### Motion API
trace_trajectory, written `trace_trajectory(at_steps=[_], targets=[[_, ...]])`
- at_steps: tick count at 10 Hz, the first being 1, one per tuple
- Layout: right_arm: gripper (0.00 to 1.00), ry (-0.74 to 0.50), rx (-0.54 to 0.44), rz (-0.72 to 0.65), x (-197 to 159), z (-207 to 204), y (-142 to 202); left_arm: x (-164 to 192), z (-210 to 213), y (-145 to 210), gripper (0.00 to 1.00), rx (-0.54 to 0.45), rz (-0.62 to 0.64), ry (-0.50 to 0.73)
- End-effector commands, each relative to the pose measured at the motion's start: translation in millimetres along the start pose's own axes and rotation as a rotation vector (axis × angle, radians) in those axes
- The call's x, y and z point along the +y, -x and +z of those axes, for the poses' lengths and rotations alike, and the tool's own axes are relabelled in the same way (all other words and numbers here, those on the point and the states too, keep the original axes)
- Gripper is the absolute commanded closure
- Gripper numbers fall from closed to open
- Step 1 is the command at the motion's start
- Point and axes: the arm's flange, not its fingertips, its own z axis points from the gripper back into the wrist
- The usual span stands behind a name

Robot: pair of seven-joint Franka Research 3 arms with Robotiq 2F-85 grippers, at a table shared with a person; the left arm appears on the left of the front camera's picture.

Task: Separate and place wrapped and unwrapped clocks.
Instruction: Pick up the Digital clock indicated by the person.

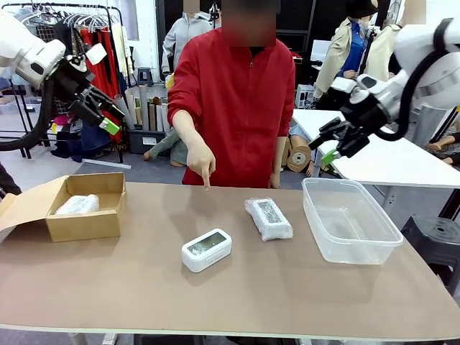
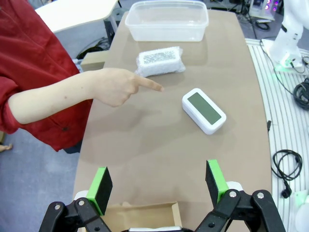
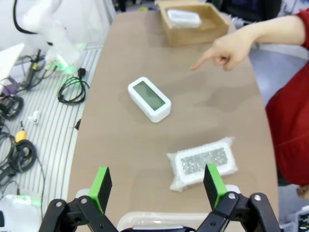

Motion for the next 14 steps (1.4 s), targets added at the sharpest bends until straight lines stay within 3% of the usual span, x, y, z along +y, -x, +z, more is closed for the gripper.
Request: trace_trajectory(at_steps=[1,6,10,14], targets=[[0.00,-0.039,0.057,-0.028,-25.4,-5.5,-11.6,-0.4,0.7,0.2,0.00,0.002,-0.006,0.000],[0.00,-0.137,0.222,-0.041,-59.5,-80.3,-27.2,-0.4,0.7,0.2,0.00,0.002,-0.006,0.000],[0.00,-0.135,0.386,0.156,-54.1,-154.3,-57.6,-0.4,0.7,0.2,0.00,0.002,-0.006,0.000],[0.00,-0.107,0.423,0.297,-44.4,-231.6,-92.0,-0.4,0.7,0.2,0.00,0.002,-0.006,0.000]])
